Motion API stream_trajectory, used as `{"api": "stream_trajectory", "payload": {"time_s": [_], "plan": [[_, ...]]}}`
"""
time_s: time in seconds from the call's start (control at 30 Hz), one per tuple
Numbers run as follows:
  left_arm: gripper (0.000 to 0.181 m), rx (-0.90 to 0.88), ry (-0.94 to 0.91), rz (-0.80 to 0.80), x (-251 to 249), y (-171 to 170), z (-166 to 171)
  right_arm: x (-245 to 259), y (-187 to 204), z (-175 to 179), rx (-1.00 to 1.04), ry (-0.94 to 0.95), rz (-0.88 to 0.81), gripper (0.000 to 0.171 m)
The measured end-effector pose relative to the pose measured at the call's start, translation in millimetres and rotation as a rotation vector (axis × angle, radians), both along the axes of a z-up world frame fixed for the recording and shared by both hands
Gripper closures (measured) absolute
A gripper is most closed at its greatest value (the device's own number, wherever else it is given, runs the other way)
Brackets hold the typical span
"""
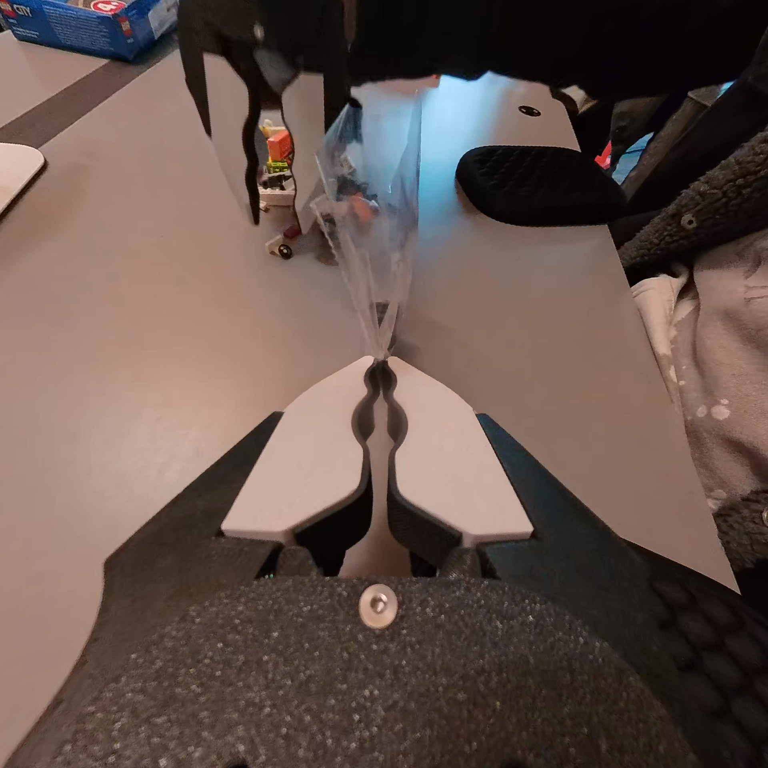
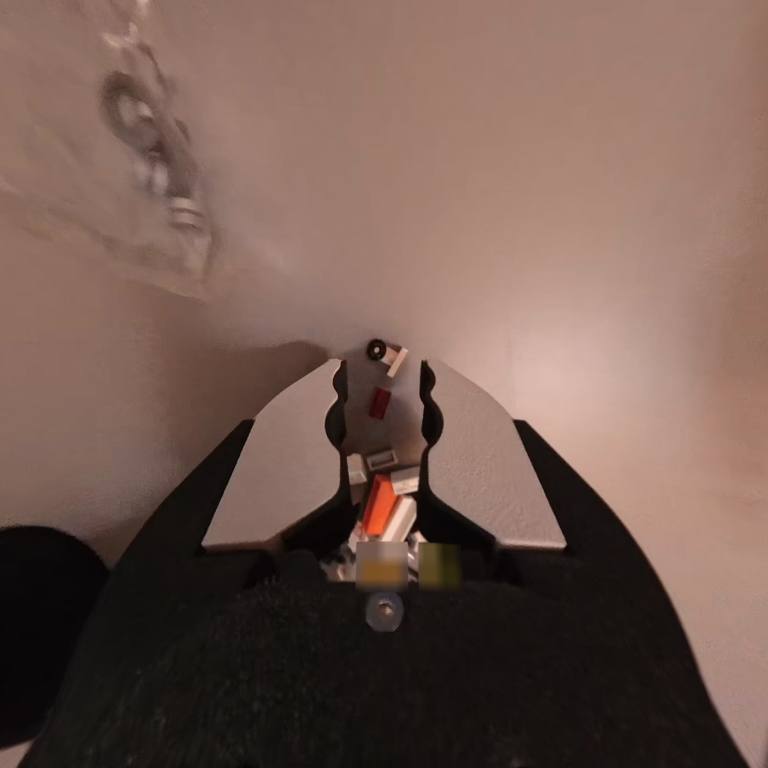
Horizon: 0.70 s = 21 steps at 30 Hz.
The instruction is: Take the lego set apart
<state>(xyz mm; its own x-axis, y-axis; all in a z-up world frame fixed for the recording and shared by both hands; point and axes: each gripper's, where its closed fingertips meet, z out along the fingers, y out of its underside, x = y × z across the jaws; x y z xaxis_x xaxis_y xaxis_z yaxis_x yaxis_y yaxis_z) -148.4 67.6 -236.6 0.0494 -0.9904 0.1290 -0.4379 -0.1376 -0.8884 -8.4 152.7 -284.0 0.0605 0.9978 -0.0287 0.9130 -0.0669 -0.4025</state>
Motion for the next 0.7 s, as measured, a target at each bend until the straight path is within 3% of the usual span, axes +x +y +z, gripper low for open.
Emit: {"api": "stream_trajectory", "payload": {"time_s": [0.1,0.3,0.33,0.6,0.7], "plan": [[0.181,0.001,0.0,-0.002,0,-1,0,-1,-1,-18,-0.017,0.012,-0.035,0.139],[0.181,0.0,0.002,0.0,0,-1,-1,-4,1,-15,0.003,0.033,-0.04,0.16],[0.181,-0.002,0.004,0.005,0,0,-1,-6,2,-9,0.019,0.052,-0.036,0.168],[0.181,-0.009,0.016,0.016,-1,1,-4,-24,-4,47,0.127,0.142,0.026,0.168],[0.181,-0.018,0.022,0.021,-1,2,-5,-40,-14,78,0.154,0.258,0.063,0.168]]}}
